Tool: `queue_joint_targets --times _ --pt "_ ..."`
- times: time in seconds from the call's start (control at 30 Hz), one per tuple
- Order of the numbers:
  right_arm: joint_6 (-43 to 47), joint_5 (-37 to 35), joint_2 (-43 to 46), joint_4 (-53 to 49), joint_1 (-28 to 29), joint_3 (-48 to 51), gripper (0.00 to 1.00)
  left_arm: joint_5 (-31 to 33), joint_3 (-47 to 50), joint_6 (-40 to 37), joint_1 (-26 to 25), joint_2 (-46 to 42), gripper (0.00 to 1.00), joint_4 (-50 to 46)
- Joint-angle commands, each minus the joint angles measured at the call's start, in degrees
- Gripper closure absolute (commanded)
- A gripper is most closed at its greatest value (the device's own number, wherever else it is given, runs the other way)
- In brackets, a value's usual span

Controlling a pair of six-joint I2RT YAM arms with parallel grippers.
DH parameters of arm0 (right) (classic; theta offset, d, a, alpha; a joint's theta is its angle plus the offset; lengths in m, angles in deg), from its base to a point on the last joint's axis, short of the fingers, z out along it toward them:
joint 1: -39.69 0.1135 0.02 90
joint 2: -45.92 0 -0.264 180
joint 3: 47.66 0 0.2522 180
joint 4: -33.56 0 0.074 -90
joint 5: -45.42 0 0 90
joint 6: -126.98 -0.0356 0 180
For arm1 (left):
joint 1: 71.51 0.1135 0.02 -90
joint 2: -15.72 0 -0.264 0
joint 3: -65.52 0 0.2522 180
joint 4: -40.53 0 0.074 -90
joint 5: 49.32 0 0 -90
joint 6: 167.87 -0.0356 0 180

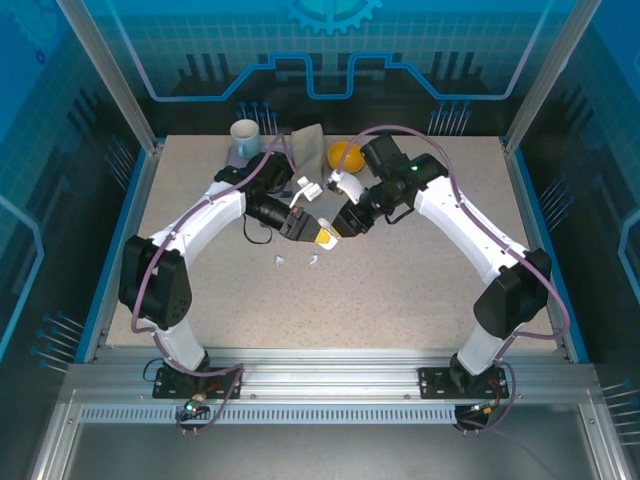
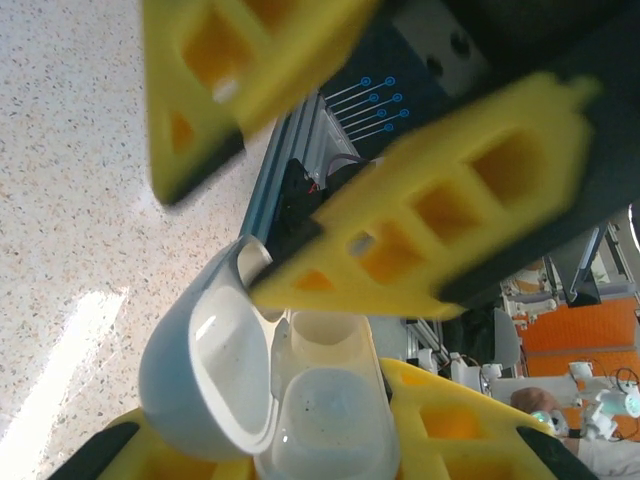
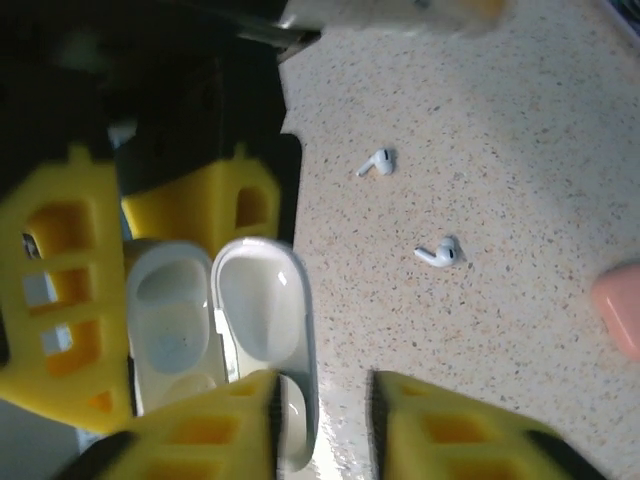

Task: Insert the wireless bluetooth earbuds into the charging case

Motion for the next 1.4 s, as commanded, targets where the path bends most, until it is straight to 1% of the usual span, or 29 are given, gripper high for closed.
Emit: queue_joint_targets --times 0.0,0.03,0.1,0.13,0.2,0.3,0.37,0.4,0.5,0.53,0.67,0.77,0.97,1.03,1.17,1.27,1.37 --pt "-6.0 1.5 4.6 4.9 -3.0 -0.7 0.52 3.1 3.6 3.6 0.4 -4.0 1.00 5.8" --pt "-7.8 2.5 6.0 6.2 -3.8 0.4 0.49 4.5 5.2 5.7 1.0 -5.6 1.00 9.0" --pt "-12.2 1.4 9.3 9.0 -4.7 2.9 0.42 8.8 9.2 11.2 2.6 -10.0 1.00 16.9" --pt "-14.4 0.8 10.3 9.7 -4.9 4.1 0.41 10.8 10.7 13.4 3.5 -12.1 1.00 20.2" --pt "-20.4 -1.8 11.8 12.0 -5.0 7.0 0.38 16.9 14.6 17.2 4.8 -17.2 1.00 26.9" --pt "-29.8 -3.2 12.8 17.1 -4.3 12.5 0.38 26.3 18.8 20.6 4.9 -23.9 1.00 34.5" --pt "-34.4 -4.9 12.2 20.1 -2.2 15.2 0.37 31.2 21.0 22.4 4.9 -27.9 1.00 39.0" --pt "-36.6 -7.7 11.3 20.8 -0.4 16.0 0.37 34.4 22.3 23.7 4.9 -29.9 1.00 41.3" --pt "-41.7 -14.2 6.3 21.0 4.7 15.1 0.37 44.3 25.6 25.9 4.9 -34.9 1.00 47.4" --pt "-43.4 -15.0 4.5 21.1 5.8 14.3 0.37 47.6 26.6 26.6 4.9 -36.2 1.00 49.3" --pt "-51.2 -20.2 -5.9 18.2 10.5 7.7 0.36 59.3 31.9 27.4 4.9 -41.7 1.00 58.0" --pt "-55.8 -24.9 -13.1 14.5 13.8 0.9 0.35 66.6 35.0 27.4 4.9 -44.3 1.00 62.6" --pt "-64.4 -34.7 -25.6 5.3 19.4 -13.4 0.35 81.6 38.9 29.6 4.9 -47.0 1.00 67.2" --pt "-67.1 -37.6 -29.3 1.8 20.8 -18.3 0.36 85.4 39.8 30.6 4.9 -47.6 1.00 68.2" --pt "-71.6 -41.7 -36.2 -5.1 22.4 -28.0 0.37 90.7 39.1 33.6 5.0 -48.1 1.00 65.4" --pt "-73.5 -42.6 -40.4 -7.0 23.2 -31.9 0.37 91.5 38.1 34.3 5.0 -48.0 1.00 63.1" --pt "-75.0 -43.0 -42.9 -8.0 23.5 -34.3 0.38 92.2 37.9 34.7 5.0 -48.3 1.00 62.4"
